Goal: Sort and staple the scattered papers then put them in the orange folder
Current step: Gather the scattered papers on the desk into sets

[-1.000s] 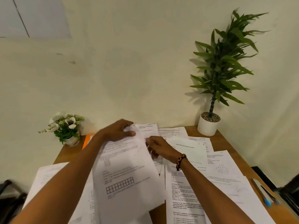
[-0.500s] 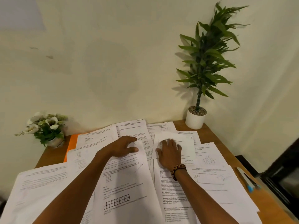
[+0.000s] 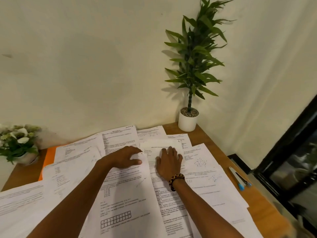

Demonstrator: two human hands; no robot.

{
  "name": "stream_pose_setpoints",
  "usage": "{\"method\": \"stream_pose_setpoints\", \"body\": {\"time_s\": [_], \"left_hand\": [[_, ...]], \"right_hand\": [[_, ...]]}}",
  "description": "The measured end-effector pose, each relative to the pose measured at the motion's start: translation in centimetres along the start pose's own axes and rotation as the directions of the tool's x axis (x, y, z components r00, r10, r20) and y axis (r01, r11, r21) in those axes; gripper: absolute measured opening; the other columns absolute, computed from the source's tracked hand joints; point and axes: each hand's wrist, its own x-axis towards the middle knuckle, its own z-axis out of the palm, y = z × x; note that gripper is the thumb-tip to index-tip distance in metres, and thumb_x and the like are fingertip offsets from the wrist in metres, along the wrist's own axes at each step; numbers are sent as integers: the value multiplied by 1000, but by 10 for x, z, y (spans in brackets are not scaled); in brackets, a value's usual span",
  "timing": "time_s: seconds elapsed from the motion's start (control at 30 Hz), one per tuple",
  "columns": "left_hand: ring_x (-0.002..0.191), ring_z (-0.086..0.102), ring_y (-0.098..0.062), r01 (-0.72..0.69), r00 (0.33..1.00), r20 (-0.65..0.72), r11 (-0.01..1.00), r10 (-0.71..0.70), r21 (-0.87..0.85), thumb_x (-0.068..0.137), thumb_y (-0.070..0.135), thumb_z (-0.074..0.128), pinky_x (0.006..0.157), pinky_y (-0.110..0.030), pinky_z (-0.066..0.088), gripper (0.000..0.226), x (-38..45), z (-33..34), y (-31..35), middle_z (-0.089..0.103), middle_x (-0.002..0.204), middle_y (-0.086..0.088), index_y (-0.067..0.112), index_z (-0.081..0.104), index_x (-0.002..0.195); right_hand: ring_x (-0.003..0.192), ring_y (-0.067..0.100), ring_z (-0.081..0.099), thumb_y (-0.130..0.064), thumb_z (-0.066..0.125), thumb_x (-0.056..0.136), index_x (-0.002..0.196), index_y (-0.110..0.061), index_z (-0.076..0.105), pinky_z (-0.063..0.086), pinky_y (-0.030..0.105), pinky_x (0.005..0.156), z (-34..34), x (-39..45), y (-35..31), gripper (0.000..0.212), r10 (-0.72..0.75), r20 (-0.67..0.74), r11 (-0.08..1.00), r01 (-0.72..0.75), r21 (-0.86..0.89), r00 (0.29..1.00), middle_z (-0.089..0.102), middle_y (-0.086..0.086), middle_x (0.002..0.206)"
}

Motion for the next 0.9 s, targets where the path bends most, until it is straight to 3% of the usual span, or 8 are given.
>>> {"method": "stream_pose_setpoints", "body": {"time_s": [0.2, 0.3, 0.4, 0.47, 0.53, 0.67, 0.8, 0.9], "left_hand": [[144, 37, -20, -37, 999, -4, 999, 37, 30, 94, 58, 57, 119, -41, 30, 67, 15, -1, 27, 40, 158, 1, 26, 40, 151], [142, 39, -19, -52, 998, 29, 998, 51, 42, 92, 62, 57, 118, -41, 33, 68, 21, 3, 40, 41, 157, 4, 29, 41, 150], [143, 38, -19, -54, 998, 42, 998, 52, 43, 92, 62, 57, 118, -39, 33, 72, 23, 8, 46, 39, 158, 2, 26, 39, 151], [144, 37, -20, -47, 998, 52, 998, 45, 33, 92, 60, 58, 118, -39, 32, 73, 25, 10, 49, 38, 159, 1, 24, 38, 153], [145, 35, -20, -49, 997, 62, 998, 46, 45, 93, 60, 57, 119, -40, 31, 73, 27, 14, 52, 36, 160, 1, 25, 37, 153], [145, 35, -21, -70, 995, 75, 996, 65, 56, 92, 63, 56, 120, -43, 31, 74, 34, 21, 59, 37, 160, 2, 26, 38, 153], [142, 39, -20, -90, 994, 69, 995, 86, 46, 87, 71, 54, 119, -44, 33, 77, 41, 22, 69, 40, 158, 3, 29, 41, 150], [142, 40, -21, -96, 994, 62, 995, 93, 43, 89, 68, 55, 118, -45, 33, 73, 42, 27, 79, 40, 158, 4, 30, 41, 149]], "right_hand": [[133, 32, 39, -39, 37, 99, 129, -20, 52, 31, 52, 109, -3, -6, 2, 39, -77, 59, 994, 72, 78, 995, 43, 10, 145], [125, 30, 48, -25, 43, 100, 118, -16, 62, 36, 48, 105, -9, -3, 4, 27, -67, 35, 960, 55, 276, 997, 55, 6, 131], [120, 27, 53, -16, 47, 100, 116, -13, 65, 43, 48, 103, -17, -4, 15, 24, -7, -83, 861, 48, 507, 997, 62, 6, 126], [118, 26, 53, -14, 49, 98, 114, -14, 65, 42, 45, 100, -25, -8, 24, 22, 7, -172, 901, 68, 429, 985, 63, 5, 122], [121, 26, 52, -17, 50, 94, 117, -16, 65, 39, 44, 100, -32, -12, 36, 27, -9, -252, 973, 66, 219, 968, 63, 3, 125], [134, 30, 41, -26, 53, 84, 126, -17, 57, 30, 50, 108, -34, -31, 52, 43, 68, -128, 997, -72, -20, 989, 54, 6, 135], [142, 36, 30, -33, 53, 86, 145, -17, 40, 27, 57, 112, -15, -48, 55, 63, 81, -6, 995, -82, -57, 997, 35, 14, 153], [147, 36, 29, -32, 46, 98, 147, -18, 42, 26, 56, 118, -5, -48, 55, 52, 102, -77, 995, -101, 27, 992, 33, 15, 159]]}}
